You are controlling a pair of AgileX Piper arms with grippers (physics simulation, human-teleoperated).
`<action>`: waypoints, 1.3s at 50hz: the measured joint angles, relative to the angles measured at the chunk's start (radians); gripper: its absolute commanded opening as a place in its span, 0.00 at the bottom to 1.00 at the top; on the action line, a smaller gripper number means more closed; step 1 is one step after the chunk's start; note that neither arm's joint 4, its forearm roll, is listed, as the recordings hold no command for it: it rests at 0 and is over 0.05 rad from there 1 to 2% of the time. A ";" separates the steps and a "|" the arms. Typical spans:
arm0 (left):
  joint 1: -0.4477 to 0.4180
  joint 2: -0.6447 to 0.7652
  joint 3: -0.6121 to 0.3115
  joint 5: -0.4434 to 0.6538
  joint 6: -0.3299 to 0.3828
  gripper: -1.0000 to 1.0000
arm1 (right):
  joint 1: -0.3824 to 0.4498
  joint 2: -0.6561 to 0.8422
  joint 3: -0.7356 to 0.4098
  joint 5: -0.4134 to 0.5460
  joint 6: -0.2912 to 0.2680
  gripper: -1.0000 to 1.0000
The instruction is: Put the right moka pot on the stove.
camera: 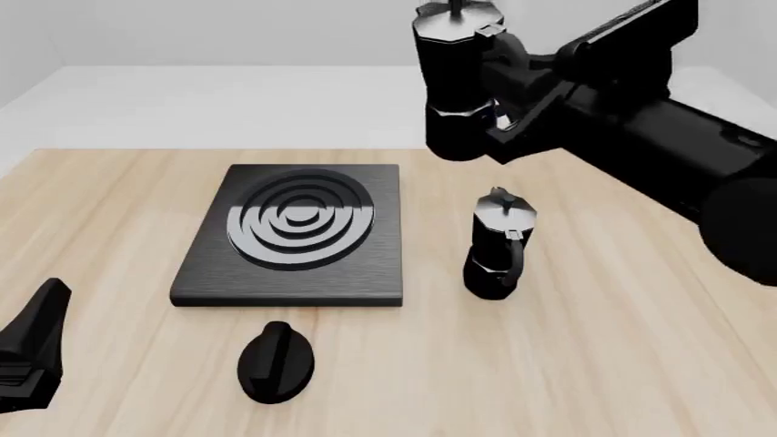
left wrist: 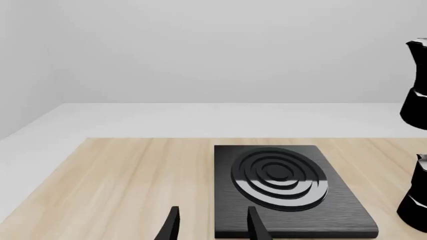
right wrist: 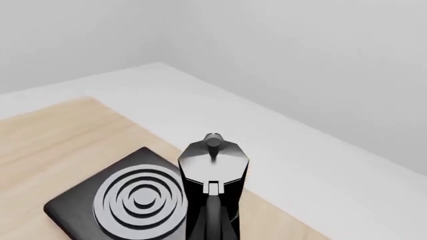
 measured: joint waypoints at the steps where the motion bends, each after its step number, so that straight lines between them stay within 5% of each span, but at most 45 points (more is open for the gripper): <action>1: 0.000 0.000 0.000 0.000 0.000 1.00 | 0.004 0.012 -0.004 -0.007 -0.001 0.00; 65: 0.000 0.000 0.000 0.000 0.000 1.00 | 0.165 0.505 -0.191 -0.289 0.115 0.00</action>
